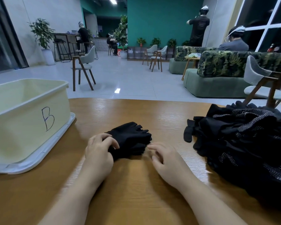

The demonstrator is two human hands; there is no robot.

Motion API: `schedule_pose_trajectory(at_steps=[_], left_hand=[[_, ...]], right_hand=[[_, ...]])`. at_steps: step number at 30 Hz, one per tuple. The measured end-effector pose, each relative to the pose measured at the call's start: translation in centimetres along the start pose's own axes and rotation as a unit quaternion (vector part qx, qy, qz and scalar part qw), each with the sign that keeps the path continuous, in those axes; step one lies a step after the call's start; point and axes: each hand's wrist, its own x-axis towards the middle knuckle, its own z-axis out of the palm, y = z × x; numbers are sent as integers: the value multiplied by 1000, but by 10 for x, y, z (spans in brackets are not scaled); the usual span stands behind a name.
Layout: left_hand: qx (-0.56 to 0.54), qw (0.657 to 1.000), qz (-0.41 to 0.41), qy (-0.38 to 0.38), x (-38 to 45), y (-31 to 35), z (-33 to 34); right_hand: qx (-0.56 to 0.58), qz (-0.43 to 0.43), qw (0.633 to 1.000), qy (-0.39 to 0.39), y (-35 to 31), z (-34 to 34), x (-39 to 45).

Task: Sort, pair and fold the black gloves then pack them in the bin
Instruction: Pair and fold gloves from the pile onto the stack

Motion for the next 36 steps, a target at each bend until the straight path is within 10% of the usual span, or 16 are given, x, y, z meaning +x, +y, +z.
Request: schedule_pose_trajectory(at_steps=[16, 29, 36], left_hand=[[256, 934, 246, -49, 25, 3, 7], [218, 954, -116, -167, 48, -60, -31], [203, 944, -153, -211, 40, -48, -31]], right_hand=[[-131, -10, 988, -78, -14, 9, 9], [-123, 4, 982, -143, -12, 19, 33], [-87, 24, 991, -98, -12, 13, 28]])
